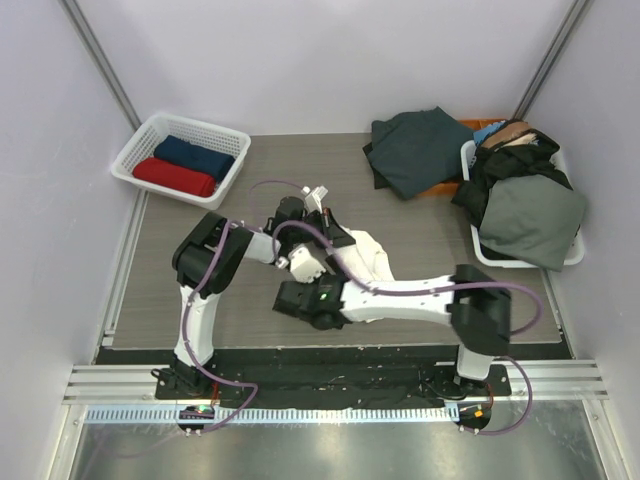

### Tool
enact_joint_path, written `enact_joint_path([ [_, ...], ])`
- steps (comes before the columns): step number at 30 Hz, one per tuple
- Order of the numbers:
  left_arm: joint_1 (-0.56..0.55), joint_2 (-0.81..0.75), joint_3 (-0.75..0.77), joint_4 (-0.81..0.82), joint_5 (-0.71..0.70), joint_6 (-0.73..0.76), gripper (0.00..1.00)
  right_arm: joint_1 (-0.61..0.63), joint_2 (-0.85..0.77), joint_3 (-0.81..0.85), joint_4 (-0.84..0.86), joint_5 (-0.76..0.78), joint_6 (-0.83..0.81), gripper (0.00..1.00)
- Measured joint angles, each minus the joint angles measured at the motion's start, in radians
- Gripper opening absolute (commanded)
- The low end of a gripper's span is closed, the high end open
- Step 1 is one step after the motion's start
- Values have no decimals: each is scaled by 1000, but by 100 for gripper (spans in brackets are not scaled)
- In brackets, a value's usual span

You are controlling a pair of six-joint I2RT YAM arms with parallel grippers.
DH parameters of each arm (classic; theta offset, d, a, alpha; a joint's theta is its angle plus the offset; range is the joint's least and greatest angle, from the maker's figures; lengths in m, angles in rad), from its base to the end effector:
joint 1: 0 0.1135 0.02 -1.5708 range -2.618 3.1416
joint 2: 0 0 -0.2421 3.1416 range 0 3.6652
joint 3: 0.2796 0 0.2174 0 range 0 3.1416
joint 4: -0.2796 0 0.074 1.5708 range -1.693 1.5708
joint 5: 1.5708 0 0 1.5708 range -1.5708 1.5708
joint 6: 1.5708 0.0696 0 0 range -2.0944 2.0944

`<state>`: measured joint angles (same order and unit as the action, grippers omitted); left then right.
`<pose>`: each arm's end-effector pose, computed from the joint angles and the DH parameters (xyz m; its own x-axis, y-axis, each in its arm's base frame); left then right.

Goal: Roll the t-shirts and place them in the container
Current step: Roll the T-shirt to the center of the board.

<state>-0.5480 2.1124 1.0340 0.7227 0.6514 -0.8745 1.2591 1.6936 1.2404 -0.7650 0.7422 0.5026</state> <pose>0.3346 -0.2536 0.1201 -0.8807 -0.1772 -0.4392 0.3488 0.3846 -0.8546 0.1389 0.2778 0.1986 -0.5556 -0.5669 -0.6082 -0.4133 0.8231 -0.3895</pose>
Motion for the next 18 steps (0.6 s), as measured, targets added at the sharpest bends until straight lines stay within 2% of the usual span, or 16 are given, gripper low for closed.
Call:
enact_joint_path([
  [3, 0, 8, 11, -1, 9, 1, 0, 61, 144, 61, -99, 160, 16, 89],
  [8, 0, 24, 39, -12, 29, 11, 0, 88, 267, 103, -226, 319, 39, 91],
  [18, 0, 37, 69, -44, 48, 19, 0, 81, 525, 209, -338, 487, 103, 93],
])
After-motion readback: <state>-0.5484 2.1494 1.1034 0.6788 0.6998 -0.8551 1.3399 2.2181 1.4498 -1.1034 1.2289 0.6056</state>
